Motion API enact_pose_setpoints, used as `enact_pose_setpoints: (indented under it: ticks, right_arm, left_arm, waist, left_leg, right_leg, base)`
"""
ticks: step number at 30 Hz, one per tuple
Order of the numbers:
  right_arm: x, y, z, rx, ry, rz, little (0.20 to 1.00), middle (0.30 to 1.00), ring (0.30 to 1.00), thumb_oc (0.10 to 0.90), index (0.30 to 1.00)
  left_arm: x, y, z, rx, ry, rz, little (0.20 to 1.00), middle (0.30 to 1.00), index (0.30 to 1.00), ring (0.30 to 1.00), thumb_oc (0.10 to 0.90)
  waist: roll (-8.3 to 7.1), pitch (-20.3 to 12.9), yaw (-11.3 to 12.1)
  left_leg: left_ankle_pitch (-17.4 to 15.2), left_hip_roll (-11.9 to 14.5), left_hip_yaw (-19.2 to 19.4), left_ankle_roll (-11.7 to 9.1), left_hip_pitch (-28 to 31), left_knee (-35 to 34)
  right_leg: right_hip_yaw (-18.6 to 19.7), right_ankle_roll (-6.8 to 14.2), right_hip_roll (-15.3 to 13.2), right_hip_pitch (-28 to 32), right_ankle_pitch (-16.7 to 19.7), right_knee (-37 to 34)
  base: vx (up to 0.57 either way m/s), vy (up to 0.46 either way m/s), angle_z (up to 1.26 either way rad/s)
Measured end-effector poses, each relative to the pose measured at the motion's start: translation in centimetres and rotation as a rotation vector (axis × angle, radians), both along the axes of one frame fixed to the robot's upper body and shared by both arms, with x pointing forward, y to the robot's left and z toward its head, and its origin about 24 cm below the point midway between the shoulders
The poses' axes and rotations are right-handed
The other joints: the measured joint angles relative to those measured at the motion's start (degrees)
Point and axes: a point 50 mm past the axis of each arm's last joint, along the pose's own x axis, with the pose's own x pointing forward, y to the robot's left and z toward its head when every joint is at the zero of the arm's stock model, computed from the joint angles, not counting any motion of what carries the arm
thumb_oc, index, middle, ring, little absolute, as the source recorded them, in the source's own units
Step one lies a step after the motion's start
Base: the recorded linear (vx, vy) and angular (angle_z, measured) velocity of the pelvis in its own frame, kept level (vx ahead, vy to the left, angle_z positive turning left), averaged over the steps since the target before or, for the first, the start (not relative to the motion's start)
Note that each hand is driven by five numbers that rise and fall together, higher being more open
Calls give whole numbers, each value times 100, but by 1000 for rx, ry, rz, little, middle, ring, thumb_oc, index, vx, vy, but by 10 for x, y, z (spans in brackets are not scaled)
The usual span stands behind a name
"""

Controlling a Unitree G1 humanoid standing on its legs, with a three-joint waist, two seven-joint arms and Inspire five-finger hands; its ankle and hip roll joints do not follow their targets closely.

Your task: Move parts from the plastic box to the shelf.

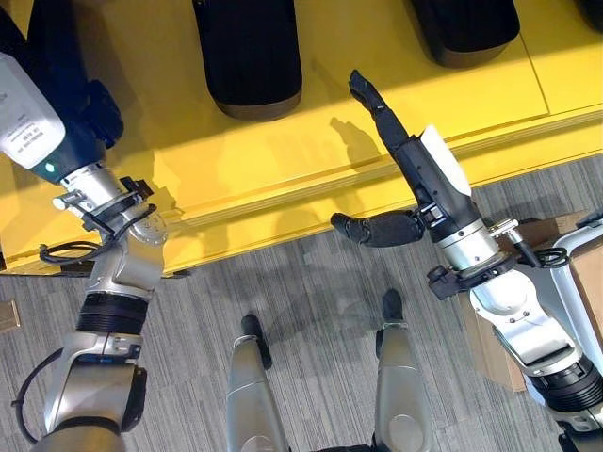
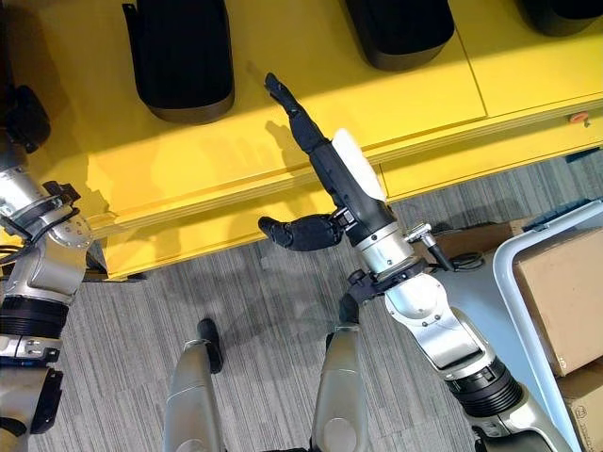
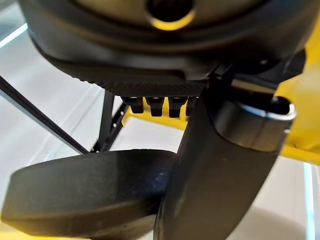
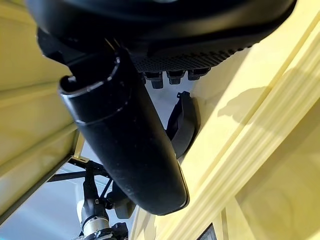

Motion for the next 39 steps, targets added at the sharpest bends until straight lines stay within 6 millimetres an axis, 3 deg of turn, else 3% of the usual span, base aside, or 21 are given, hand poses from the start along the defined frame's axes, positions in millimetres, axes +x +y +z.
enact_pose_setpoints:
  ticks: [12,26,39]
  right_arm:
    - [0,-1,-2,36,-3,-23,1000,1000,1000,900,1000]
    - [2,9,-13,19,16,-3,1000,1000,1000,900,1000]
    - [1,9,-14,21,5,9,1000,1000,1000,900,1000]
  left_arm:
    - [-7,-39,-30,41,104,-231,1000,1000,1000,1000,900]
    - [-2,-43,-51,56,255,-268,1000,1000,1000,1000,900]
    - [1,-26,-74,65,366,-177,1000,1000,1000,1000,900]
  waist:
    - [0,0,142]
    - [22,-2,188]
    - [86,-28,162]
  left_leg:
    - [-1,0,-19,16,29,-6]
    - [140,-44,-5,-12,424,-314]
    - [157,-51,21,41,877,-629]
  right_leg:
    - [-25,0,-6,57,-1,-13]
    - [-181,26,-78,562,180,-476]
    - [-356,-80,-114,1186,320,-1016]
  base:
    - [-31,-43,0]
    - [-3,0,1]
    - [48,17,1]
